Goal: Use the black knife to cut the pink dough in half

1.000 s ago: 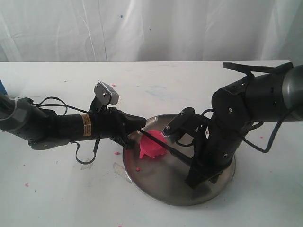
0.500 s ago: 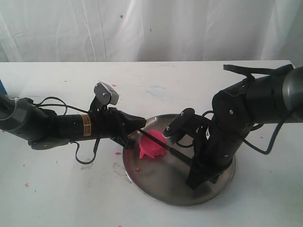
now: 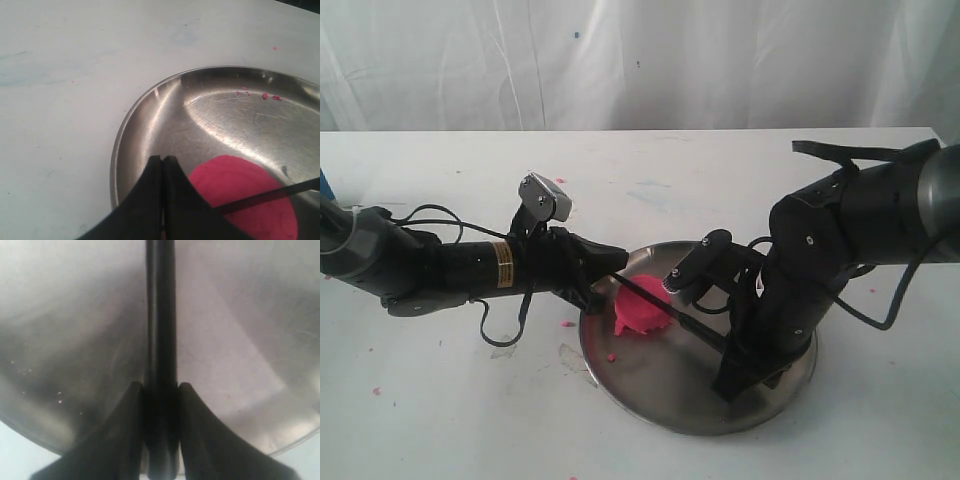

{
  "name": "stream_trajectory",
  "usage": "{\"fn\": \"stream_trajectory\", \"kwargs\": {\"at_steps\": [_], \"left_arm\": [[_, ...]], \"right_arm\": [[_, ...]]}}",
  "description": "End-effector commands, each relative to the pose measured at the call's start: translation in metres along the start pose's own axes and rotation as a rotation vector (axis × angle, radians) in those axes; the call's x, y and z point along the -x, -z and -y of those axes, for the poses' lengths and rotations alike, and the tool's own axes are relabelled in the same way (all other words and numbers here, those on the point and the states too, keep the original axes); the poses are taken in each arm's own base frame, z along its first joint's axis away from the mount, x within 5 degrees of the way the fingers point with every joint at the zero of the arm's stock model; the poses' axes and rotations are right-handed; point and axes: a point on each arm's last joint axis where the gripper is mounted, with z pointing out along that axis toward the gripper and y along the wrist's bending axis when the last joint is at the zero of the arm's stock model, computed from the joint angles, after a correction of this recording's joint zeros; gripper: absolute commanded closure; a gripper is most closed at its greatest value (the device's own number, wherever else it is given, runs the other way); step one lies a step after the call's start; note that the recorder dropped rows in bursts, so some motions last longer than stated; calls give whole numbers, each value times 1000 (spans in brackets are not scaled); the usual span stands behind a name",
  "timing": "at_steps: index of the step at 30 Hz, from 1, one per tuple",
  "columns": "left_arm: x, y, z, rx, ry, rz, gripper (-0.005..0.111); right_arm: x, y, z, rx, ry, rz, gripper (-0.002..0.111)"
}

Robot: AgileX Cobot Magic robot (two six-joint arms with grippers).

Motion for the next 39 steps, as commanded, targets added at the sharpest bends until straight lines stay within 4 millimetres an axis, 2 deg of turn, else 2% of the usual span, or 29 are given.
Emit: {"fn": "stream_trajectory", "kwargs": {"at_steps": [1,9,39], "left_arm": [[-15,-1,-1,23,-3,-97,107],[-15,-1,-1,23,-3,-97,107],[-18,-1,-4,50,-4,-140,107]], "right_arm": [[0,-3,0,-6,5,11,108],[-2,-21,-1,13,6,-45,108],[1,-18,0,13,4,-44,108]]}}
